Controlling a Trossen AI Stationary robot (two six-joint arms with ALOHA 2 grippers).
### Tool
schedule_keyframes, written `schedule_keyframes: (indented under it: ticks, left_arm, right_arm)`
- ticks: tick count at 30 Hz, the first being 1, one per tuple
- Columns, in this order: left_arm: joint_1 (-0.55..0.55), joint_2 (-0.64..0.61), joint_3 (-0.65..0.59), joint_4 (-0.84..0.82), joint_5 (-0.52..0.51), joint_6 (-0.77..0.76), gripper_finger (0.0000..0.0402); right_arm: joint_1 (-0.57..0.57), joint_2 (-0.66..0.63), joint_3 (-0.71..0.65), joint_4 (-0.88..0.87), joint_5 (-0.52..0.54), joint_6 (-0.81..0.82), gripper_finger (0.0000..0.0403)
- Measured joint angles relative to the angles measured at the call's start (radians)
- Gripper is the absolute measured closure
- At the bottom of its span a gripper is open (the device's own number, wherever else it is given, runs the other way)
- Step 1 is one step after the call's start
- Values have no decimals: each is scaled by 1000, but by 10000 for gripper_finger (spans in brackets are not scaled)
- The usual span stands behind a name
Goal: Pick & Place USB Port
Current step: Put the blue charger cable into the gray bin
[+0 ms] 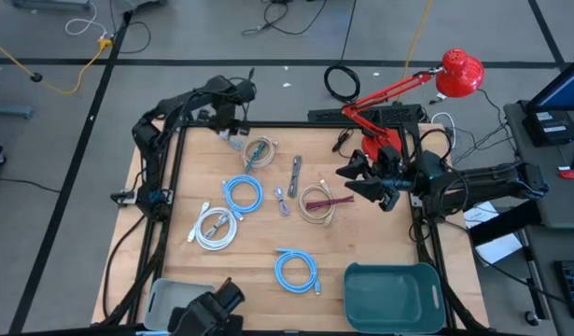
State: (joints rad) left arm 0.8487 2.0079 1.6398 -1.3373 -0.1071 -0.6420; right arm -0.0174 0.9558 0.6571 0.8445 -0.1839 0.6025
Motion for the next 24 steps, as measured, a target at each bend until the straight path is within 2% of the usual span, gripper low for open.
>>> schedule_keyframes:
  ticks: [4,6,9,13,18,21,24]
  left_arm:
    - [-9,0,0,88,99,-236,238]
    - [-24,0,0,130,113,-360,239]
    - [-42,0,0,156,80,-521,247]
    - [-47,0,0,140,-6,-685,278]
    - [-26,6,0,165,14,-735,306]
    - [-18,20,0,163,27,-726,308]
    - [-18,28,-2,129,28,-702,303]
  right_arm:
    - [0,0,0,28,-7,27,186]
    - [-1,0,0,44,-39,52,187]
    - [0,0,0,71,-93,100,189]
    - [1,-8,0,76,-160,172,190]
    - [18,-19,0,76,-214,193,190]
    - [27,-23,0,72,-217,191,190]
    - [26,-23,0,64,-267,195,190]
